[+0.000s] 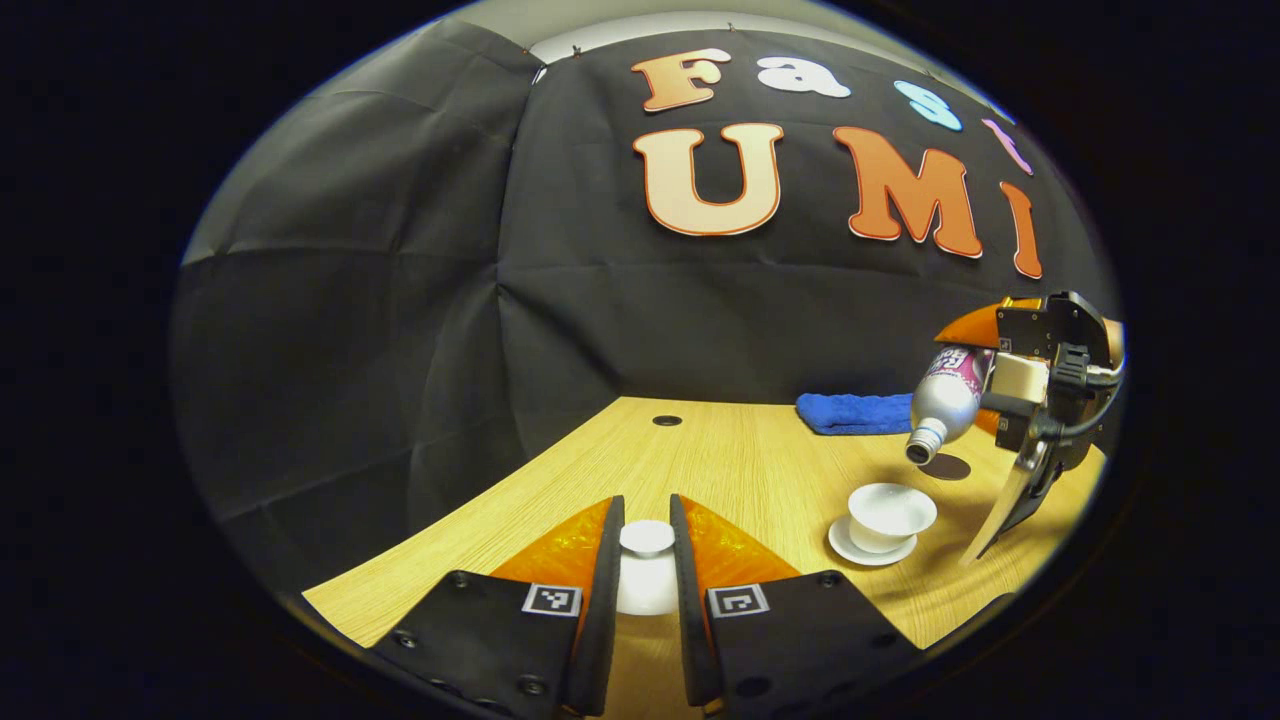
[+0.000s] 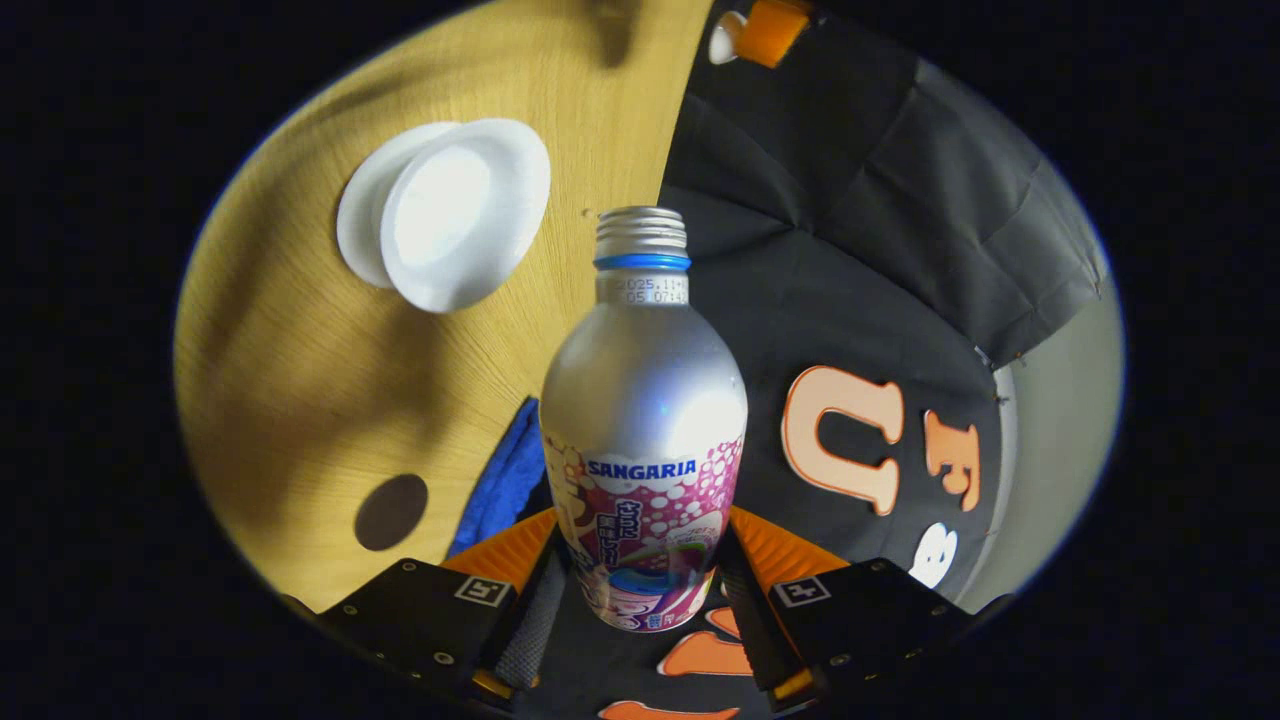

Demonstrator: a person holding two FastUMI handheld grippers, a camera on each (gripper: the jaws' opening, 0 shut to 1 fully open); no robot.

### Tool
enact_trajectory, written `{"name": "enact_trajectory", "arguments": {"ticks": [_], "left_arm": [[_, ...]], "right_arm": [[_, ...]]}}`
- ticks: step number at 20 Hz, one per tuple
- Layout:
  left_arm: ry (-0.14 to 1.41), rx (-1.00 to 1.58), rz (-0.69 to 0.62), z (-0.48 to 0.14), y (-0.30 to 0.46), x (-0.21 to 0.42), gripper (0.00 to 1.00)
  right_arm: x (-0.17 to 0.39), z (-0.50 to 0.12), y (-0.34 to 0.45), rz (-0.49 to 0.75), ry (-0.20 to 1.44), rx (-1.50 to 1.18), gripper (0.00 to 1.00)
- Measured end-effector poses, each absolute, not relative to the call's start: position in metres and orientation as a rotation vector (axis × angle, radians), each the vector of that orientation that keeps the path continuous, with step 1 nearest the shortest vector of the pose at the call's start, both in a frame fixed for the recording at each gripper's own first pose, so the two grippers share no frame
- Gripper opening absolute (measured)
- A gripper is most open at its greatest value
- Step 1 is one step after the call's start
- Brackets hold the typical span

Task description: Open the teacup lid with one hand, grasp the water bottle and pour water into the teacup with the other hand; after pouring, place the water bottle on the coaster and then close the teacup lid.

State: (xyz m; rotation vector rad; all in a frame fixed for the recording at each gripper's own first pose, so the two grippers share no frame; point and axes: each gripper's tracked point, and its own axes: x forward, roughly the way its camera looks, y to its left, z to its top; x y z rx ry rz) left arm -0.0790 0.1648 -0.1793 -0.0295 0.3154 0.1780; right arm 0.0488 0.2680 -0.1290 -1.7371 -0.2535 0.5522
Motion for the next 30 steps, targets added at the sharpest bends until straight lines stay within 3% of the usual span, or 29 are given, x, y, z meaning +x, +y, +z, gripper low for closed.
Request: {"name": "enact_trajectory", "arguments": {"ticks": [16, 17, 30], "left_arm": [[0.284, -0.009, 0.107, -0.154, 0.126, -0.055, 0.29], [0.283, -0.008, 0.1, -0.152, 0.122, -0.054, 0.32], [0.263, -0.001, 0.049, -0.13, 0.084, -0.04, 0.32]], "right_arm": [[0.07, -0.124, 0.208, 0.486, 0.056, -1.066, 0.81], [0.071, -0.125, 0.205, 0.482, 0.073, -1.034, 0.81], [0.099, -0.144, 0.16, 0.423, 0.249, -0.543, 0.81]]}}
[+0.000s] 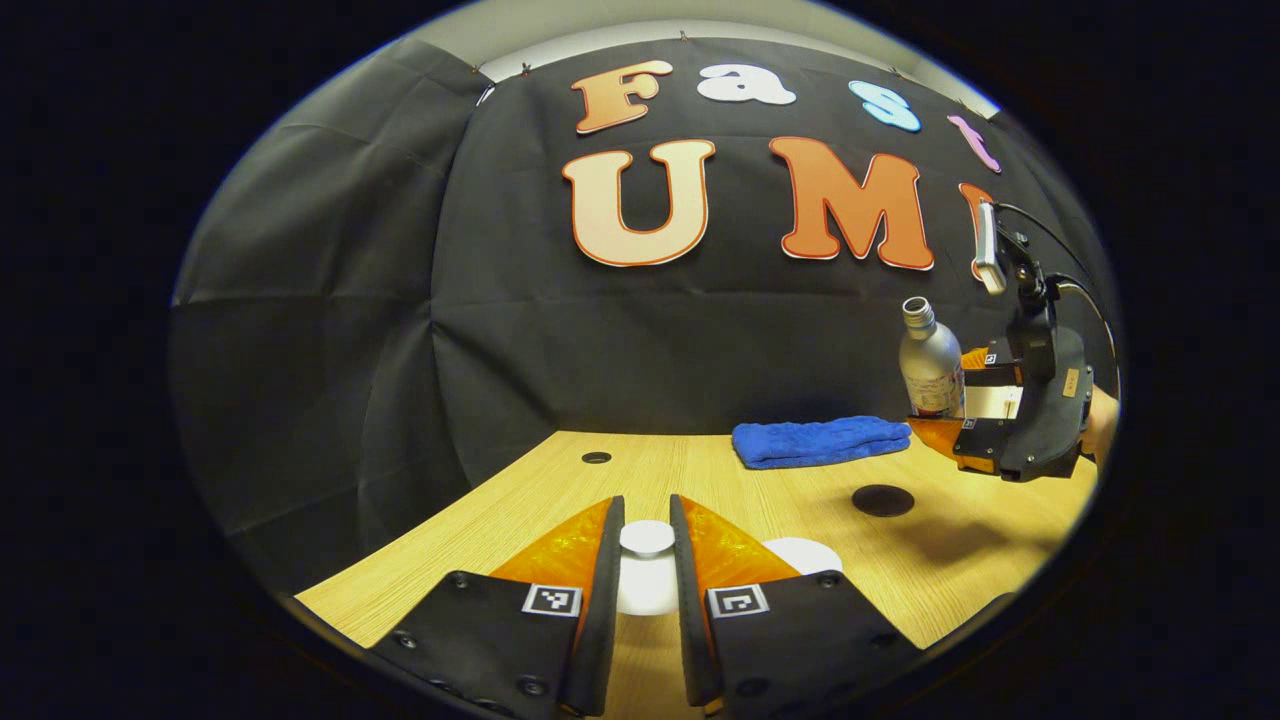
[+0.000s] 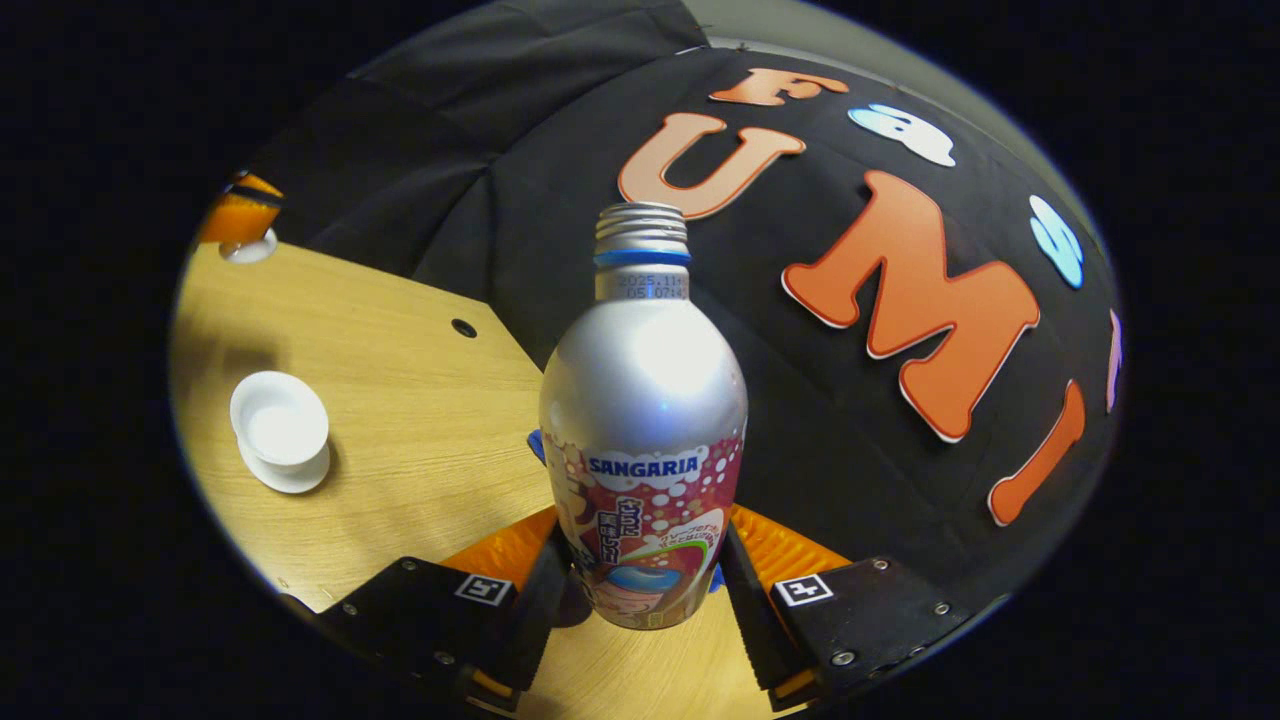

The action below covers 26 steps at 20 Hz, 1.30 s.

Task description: Open the teacup lid with one hand, grasp the water bottle and pour water into the teacup with the other hand; after pouring, place the water bottle on the coaster and then close the teacup lid.

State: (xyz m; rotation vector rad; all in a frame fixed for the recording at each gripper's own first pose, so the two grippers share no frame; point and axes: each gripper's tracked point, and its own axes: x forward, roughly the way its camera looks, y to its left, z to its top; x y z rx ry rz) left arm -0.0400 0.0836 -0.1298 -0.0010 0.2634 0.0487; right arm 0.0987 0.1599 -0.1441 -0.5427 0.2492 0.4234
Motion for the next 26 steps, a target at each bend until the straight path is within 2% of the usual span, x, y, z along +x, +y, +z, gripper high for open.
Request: {"name": "enact_trajectory", "arguments": {"ticks": [3, 4, 5, 7, 8, 13, 14, 16, 26], "left_arm": [[0.262, -0.008, 0.041, -0.128, 0.075, -0.036, 0.32], [0.263, -0.008, 0.039, -0.127, 0.073, -0.035, 0.29], [0.26, -0.011, 0.039, -0.126, 0.071, -0.033, 0.32], [0.257, -0.018, 0.039, -0.124, 0.069, -0.033, 0.29], [0.257, -0.02, 0.037, -0.123, 0.066, -0.032, 0.32], [0.251, -0.036, 0.033, -0.12, 0.056, -0.03, 0.32], [0.251, -0.038, 0.032, -0.119, 0.055, -0.03, 0.29], [0.25, -0.039, 0.029, -0.118, 0.053, -0.03, 0.32], [0.253, -0.043, 0.009, -0.119, 0.037, -0.031, 0.32]], "right_arm": [[0.108, -0.144, 0.154, 0.422, 0.274, -0.413, 0.81], [0.11, -0.145, 0.154, 0.428, 0.283, -0.373, 0.81], [0.113, -0.146, 0.152, 0.43, 0.29, -0.338, 0.81], [0.117, -0.147, 0.149, 0.429, 0.298, -0.284, 0.81], [0.119, -0.149, 0.148, 0.43, 0.304, -0.259, 0.8], [0.134, -0.164, 0.156, 0.454, 0.353, -0.087, 0.81], [0.137, -0.17, 0.158, 0.459, 0.37, -0.045, 0.81], [0.143, -0.18, 0.159, 0.457, 0.401, 0.019, 0.81], [0.136, -0.238, 0.171, 0.473, 0.515, 0.054, 0.81]]}}
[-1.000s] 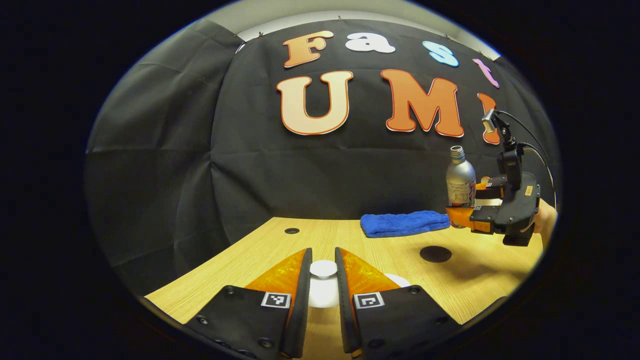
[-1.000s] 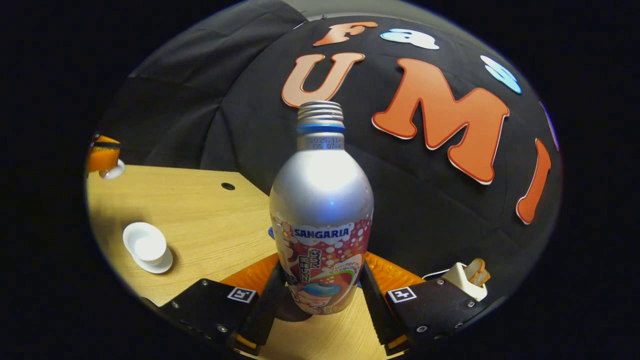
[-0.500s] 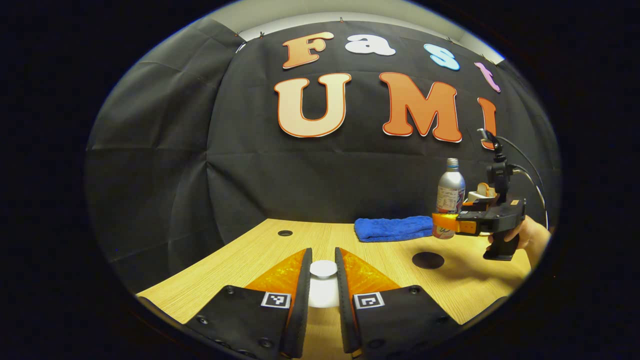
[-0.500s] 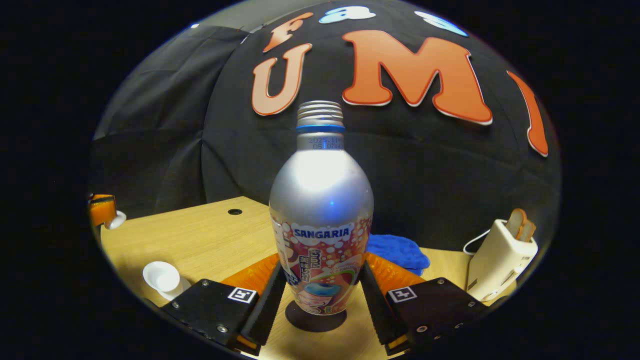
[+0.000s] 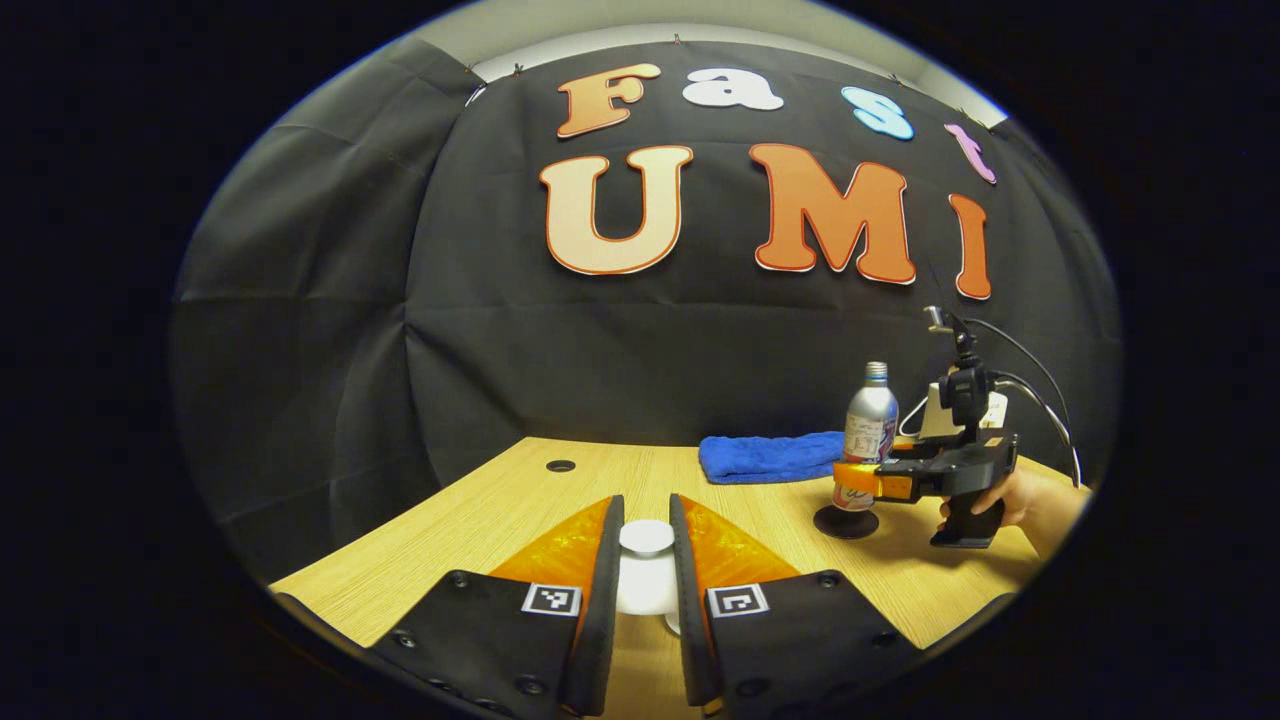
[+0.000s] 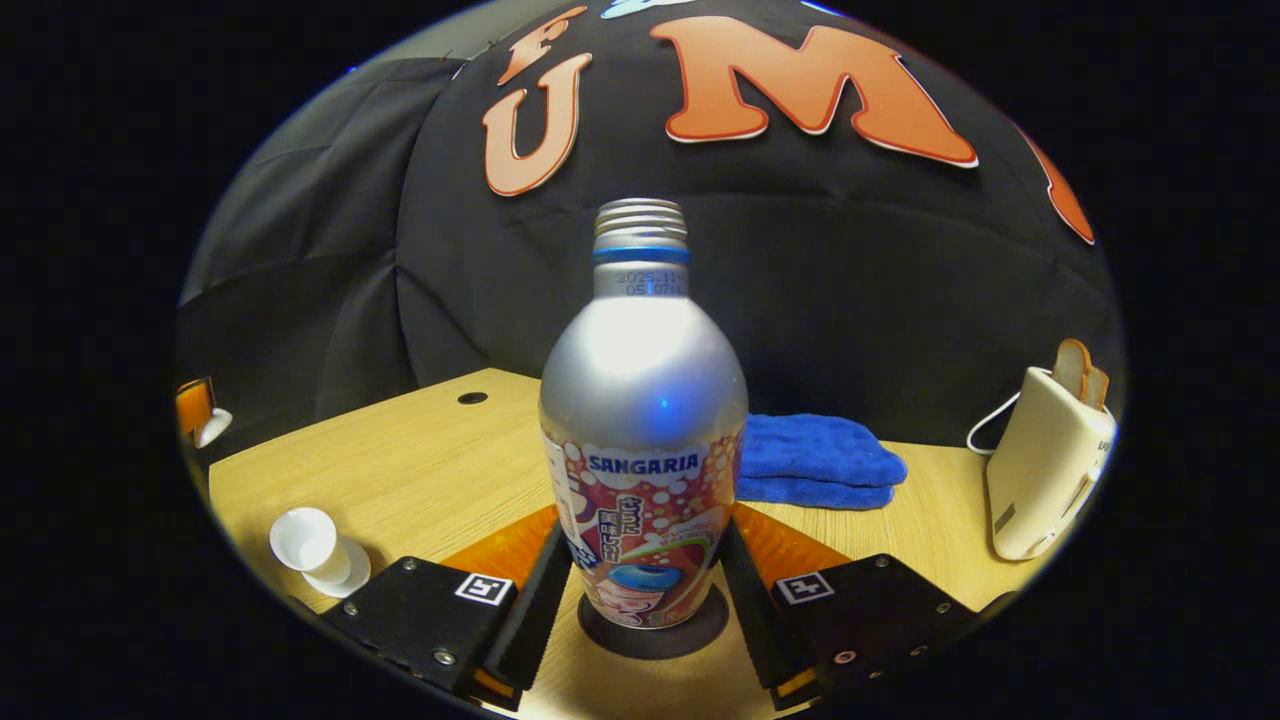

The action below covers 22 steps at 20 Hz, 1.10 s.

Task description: Open the teacup lid with one hand, grasp the water bottle and pour water into the teacup with the other hand; after pouring, place the water bottle on the coaster and then close the teacup lid.

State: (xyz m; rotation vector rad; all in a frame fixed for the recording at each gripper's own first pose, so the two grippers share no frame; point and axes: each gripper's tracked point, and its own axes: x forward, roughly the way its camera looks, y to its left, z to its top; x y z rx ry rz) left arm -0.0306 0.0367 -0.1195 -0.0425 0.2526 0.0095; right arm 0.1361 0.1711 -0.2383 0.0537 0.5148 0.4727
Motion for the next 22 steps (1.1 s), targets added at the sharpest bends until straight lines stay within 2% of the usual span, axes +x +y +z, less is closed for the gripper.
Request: {"name": "enact_trajectory", "arguments": {"ticks": [4, 5, 13, 17, 18, 20, 22], "left_arm": [[0.258, -0.056, -0.01, -0.123, 0.025, -0.029, 0.32], [0.26, -0.061, -0.015, -0.125, 0.023, -0.026, 0.32], [0.285, -0.086, -0.062, -0.141, 0.003, -0.025, 0.32], [0.294, -0.084, -0.067, -0.147, -0.001, -0.023, 0.32], [0.296, -0.086, -0.067, -0.148, -0.002, -0.022, 0.32], [0.293, -0.1, -0.094, -0.152, -0.009, -0.02, 0.29], [0.31, -0.105, -0.102, -0.161, -0.011, -0.019, 0.29]], "right_arm": [[0.134, -0.252, 0.171, 0.461, 0.565, 0.074, 0.78], [0.133, -0.259, 0.171, 0.456, 0.582, 0.075, 0.81], [0.127, -0.269, 0.17, 0.462, 0.57, -0.002, 0.82], [0.114, -0.263, 0.168, 0.481, 0.559, -0.013, 0.87], [0.113, -0.261, 0.167, 0.486, 0.559, -0.018, 0.93], [0.113, -0.257, 0.16, 0.469, 0.55, -0.04, 0.98], [0.109, -0.248, 0.154, 0.468, 0.542, -0.028, 0.98]]}}
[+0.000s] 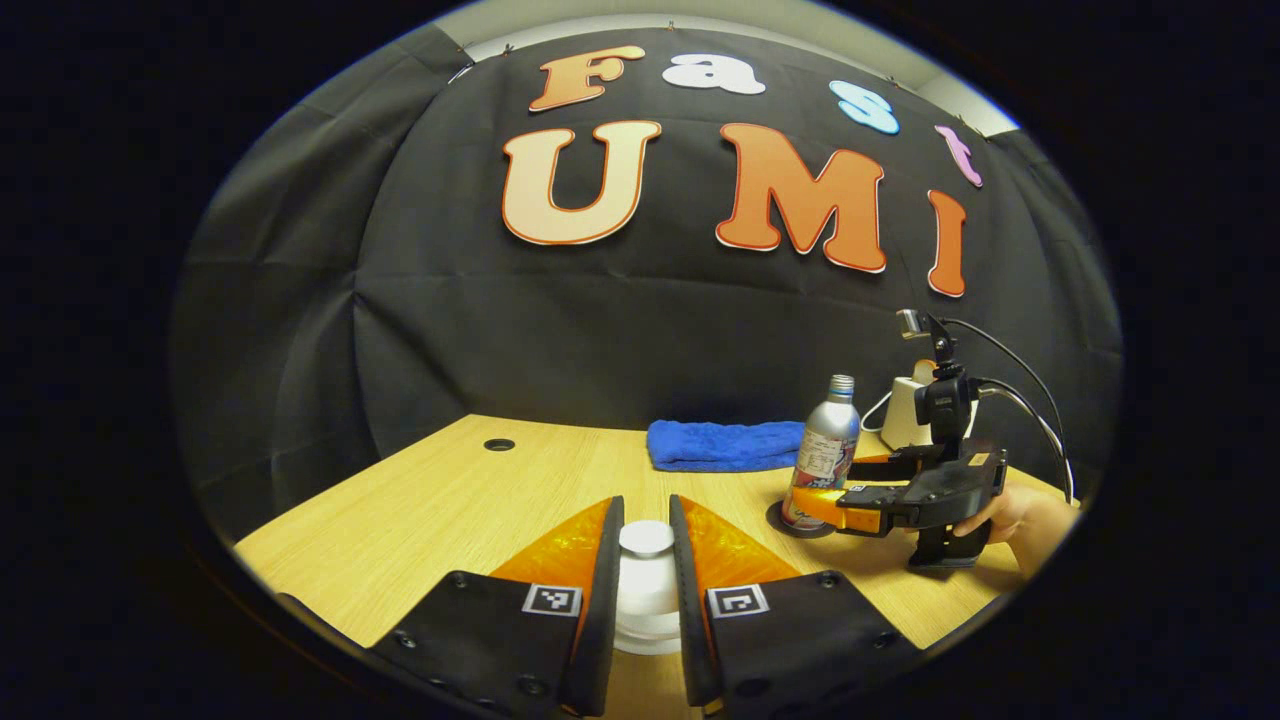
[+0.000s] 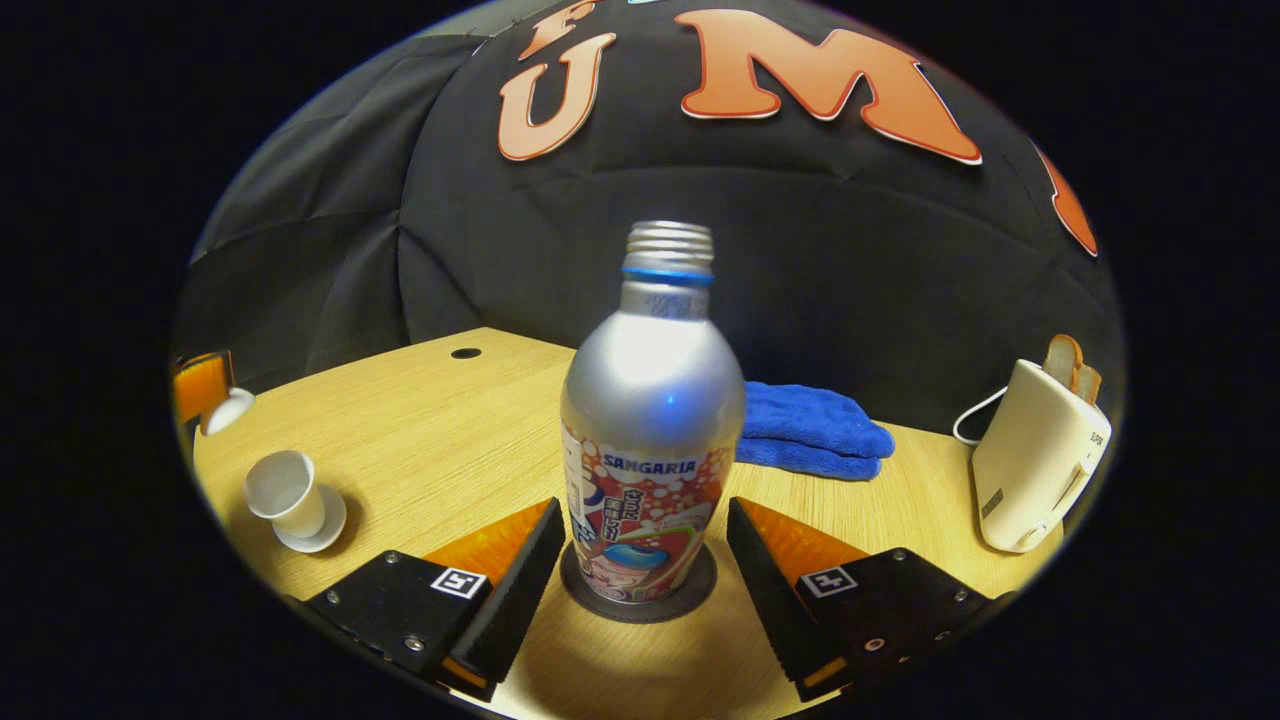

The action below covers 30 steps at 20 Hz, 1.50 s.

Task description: Open the teacup lid with one hand, grasp the water bottle and pour water into the teacup with the other hand; after pouring, place the water bottle on the coaster and then close the teacup lid.

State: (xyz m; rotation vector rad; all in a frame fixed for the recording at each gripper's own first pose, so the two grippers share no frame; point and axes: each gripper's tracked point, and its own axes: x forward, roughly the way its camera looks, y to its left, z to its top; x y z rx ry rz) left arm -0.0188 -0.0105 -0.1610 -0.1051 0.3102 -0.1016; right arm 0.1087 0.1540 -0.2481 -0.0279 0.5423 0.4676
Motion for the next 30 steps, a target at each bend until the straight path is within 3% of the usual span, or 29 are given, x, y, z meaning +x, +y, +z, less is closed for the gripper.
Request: {"name": "enact_trajectory", "arguments": {"ticks": [19, 30], "left_arm": [[0.416, -0.075, -0.108, -0.217, -0.026, -0.002, 0.29], [0.4, -0.051, -0.112, -0.218, -0.029, -0.001, 0.38]], "right_arm": [[0.074, -0.141, 0.09, 0.416, 0.298, -0.074, 0.99], [0.069, -0.098, 0.067, 0.361, 0.205, -0.031, 0.99]]}}
